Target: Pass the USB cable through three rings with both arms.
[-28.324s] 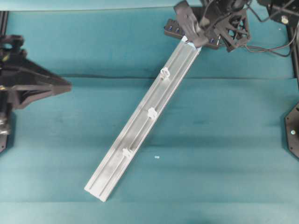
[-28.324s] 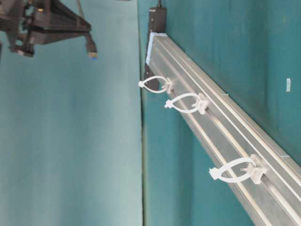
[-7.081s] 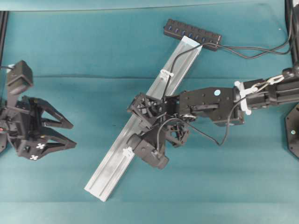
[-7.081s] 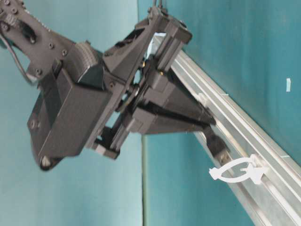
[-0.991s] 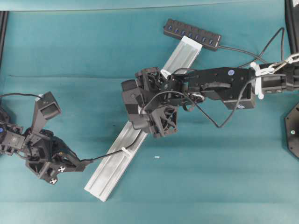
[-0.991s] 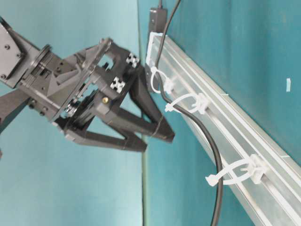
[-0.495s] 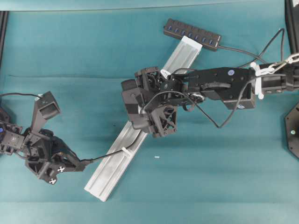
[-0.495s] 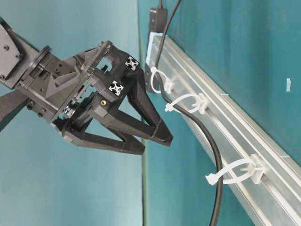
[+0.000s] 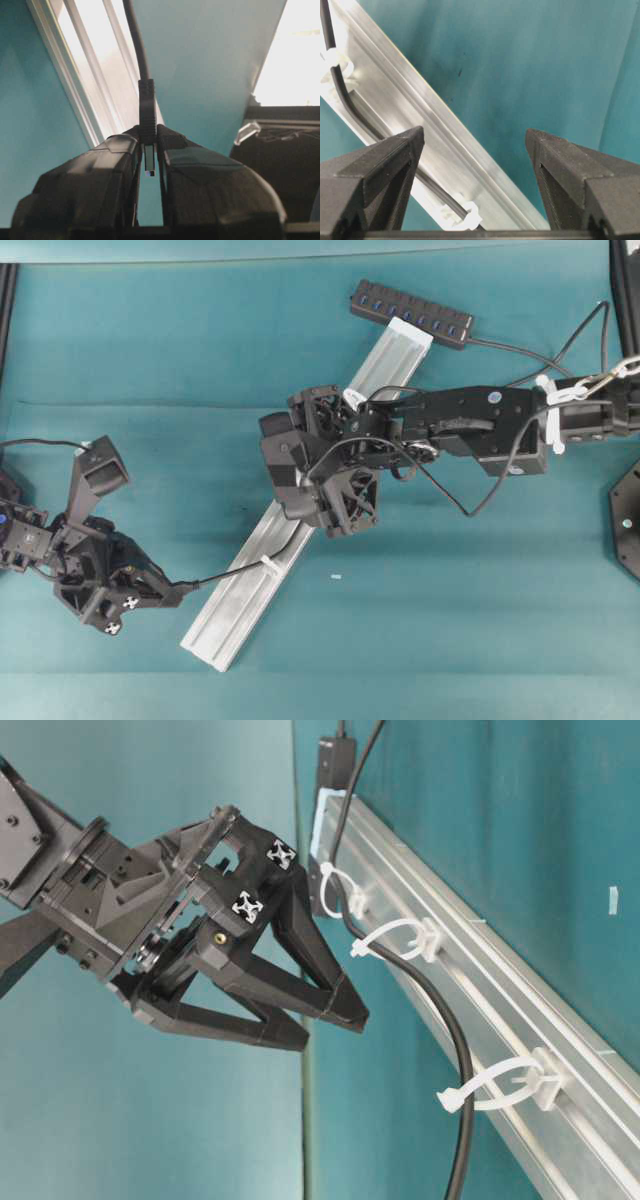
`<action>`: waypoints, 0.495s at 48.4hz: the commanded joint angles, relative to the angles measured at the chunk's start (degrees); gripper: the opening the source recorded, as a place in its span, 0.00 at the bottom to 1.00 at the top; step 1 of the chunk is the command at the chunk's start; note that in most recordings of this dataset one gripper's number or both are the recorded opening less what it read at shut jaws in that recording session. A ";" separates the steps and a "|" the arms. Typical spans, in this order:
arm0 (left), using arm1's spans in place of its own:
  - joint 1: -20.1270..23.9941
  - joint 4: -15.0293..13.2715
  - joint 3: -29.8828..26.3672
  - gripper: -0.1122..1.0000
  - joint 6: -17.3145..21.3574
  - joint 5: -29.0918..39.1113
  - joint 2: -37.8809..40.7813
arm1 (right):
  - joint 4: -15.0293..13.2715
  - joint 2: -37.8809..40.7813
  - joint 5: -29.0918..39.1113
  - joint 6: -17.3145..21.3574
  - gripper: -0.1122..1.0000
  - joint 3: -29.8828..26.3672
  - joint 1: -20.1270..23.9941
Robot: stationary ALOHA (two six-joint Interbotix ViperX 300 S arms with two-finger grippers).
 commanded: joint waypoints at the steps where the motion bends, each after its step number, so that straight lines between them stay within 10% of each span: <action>1: -0.18 0.18 -1.23 0.19 0.18 -0.70 -1.32 | -0.09 -0.53 -0.53 0.70 0.88 -0.53 0.44; 24: 0.26 0.18 -3.52 0.19 0.18 -2.81 0.88 | 0.00 -0.53 -0.62 0.70 0.88 -0.53 0.70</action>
